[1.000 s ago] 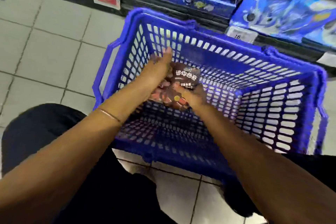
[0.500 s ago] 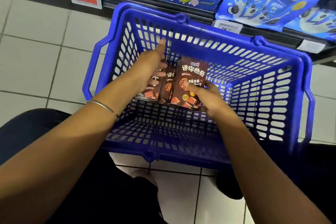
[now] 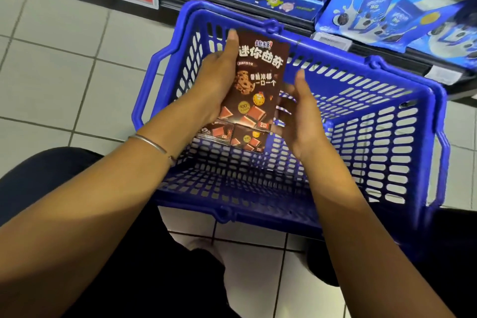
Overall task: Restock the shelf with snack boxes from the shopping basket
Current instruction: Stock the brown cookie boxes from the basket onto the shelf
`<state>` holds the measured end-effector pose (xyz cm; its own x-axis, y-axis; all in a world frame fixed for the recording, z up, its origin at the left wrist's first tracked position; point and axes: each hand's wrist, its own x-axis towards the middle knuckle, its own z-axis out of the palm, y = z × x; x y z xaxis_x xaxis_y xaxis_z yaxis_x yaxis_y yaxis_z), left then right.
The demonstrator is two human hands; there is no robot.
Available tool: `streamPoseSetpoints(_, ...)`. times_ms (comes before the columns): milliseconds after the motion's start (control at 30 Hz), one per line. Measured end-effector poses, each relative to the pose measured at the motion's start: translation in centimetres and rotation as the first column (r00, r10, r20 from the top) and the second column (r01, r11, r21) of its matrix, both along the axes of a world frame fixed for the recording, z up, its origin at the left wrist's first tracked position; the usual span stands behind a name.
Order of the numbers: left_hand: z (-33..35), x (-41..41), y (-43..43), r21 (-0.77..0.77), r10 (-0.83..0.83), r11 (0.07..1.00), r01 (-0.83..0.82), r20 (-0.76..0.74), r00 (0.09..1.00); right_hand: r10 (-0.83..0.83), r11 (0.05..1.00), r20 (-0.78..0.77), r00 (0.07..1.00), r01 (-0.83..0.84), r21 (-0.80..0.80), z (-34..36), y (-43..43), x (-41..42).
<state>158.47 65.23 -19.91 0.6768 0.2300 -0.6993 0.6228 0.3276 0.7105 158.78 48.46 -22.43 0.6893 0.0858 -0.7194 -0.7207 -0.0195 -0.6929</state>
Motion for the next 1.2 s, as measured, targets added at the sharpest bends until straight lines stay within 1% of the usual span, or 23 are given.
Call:
streamPoseSetpoints(33,0.3,0.1,0.3,-0.001,0.0,1.0,0.0,0.02,1.0,-0.041,0.999,-0.043,0.998,0.04,-0.026,-0.6,-0.1,0.1)
streamPoseSetpoints(67,0.5,0.2,0.5,0.003,-0.003,1.0,0.003,0.043,0.999,-0.032,0.994,-0.075,0.997,0.024,-0.106,-1.3,0.1,0.1)
streamPoseSetpoints(133,1.0,0.1,0.9,0.019,-0.01,1.0,0.009,0.079,0.997,0.073,0.957,-0.118,0.99,-0.103,-0.271,-3.0,0.8,-0.4)
streamPoseSetpoints(167,1.2,0.0,1.1,0.022,-0.013,1.0,0.011,0.091,0.996,0.129,0.939,-0.136,0.982,-0.165,-0.301,-3.9,1.5,-0.9)
streamPoseSetpoints(233,1.6,-0.2,1.4,0.001,-0.004,1.0,0.004,0.103,0.995,0.248,0.915,-0.176,0.953,-0.29,-0.281,-5.3,3.3,-2.2)
streamPoseSetpoints(300,1.9,-0.3,1.7,-0.013,0.006,1.0,-0.005,0.112,0.994,0.349,0.863,-0.224,0.91,-0.405,-0.303,-6.2,5.2,-3.5)
streamPoseSetpoints(333,2.0,-0.4,1.8,-0.006,0.007,1.0,-0.006,0.115,0.993,0.379,0.834,-0.221,0.899,-0.435,-0.339,-6.4,6.1,-3.9)
streamPoseSetpoints(500,2.1,-0.6,1.8,-0.012,0.003,1.0,-0.002,0.124,0.992,0.411,0.742,-0.185,0.893,-0.445,-0.501,-7.2,9.0,-4.3)
streamPoseSetpoints(567,2.1,-0.7,1.8,-0.004,-0.002,1.0,0.002,0.133,0.991,0.41,0.723,-0.179,0.894,-0.438,-0.534,-7.2,9.6,-4.4)
streamPoseSetpoints(600,2.1,-0.7,1.7,-0.001,-0.005,1.0,0.005,0.137,0.991,0.391,0.737,-0.168,0.905,-0.417,-0.532,-7.1,9.8,-4.5)
streamPoseSetpoints(700,2.0,-0.8,1.6,0.002,-0.007,1.0,0.007,0.137,0.991,0.296,0.816,-0.072,0.953,-0.291,-0.499,-7.1,9.9,-4.7)
streamPoseSetpoints(767,1.9,-0.9,1.4,0.002,-0.002,1.0,0.002,0.135,0.991,0.242,0.865,-0.039,0.97,-0.233,-0.445,-7.0,9.6,-4.7)
streamPoseSetpoints(867,1.7,-1.0,1.4,-0.004,0.004,1.0,-0.003,0.139,0.99,0.159,0.942,-0.095,0.983,-0.18,-0.283,-6.1,8.6,-4.6)
streamPoseSetpoints(900,1.7,-1.0,1.4,-0.013,0.004,1.0,-0.003,0.142,0.99,0.13,0.954,-0.11,0.985,-0.154,-0.257,-5.7,7.9,-4.6)
streamPoseSetpoints(1033,1.7,-1.0,1.5,-0.044,0.015,0.999,-0.009,0.142,0.99,0.043,0.965,-0.096,0.994,-0.067,-0.255,-4.0,3.6,-4.5)
streamPoseSetpoints(1133,1.4,-0.8,1.6,0.002,-0.006,1.0,0.006,0.125,0.992,-0.052,0.968,-0.164,0.985,0.01,-0.251,-3.0,0.1,-5.0)
streamPoseSetpoints(1200,1.2,-0.6,1.5,0.037,-0.009,0.999,0.006,0.102,0.995,-0.115,0.967,-0.18,0.977,0.069,-0.247,-2.4,-1.7,-5.2)
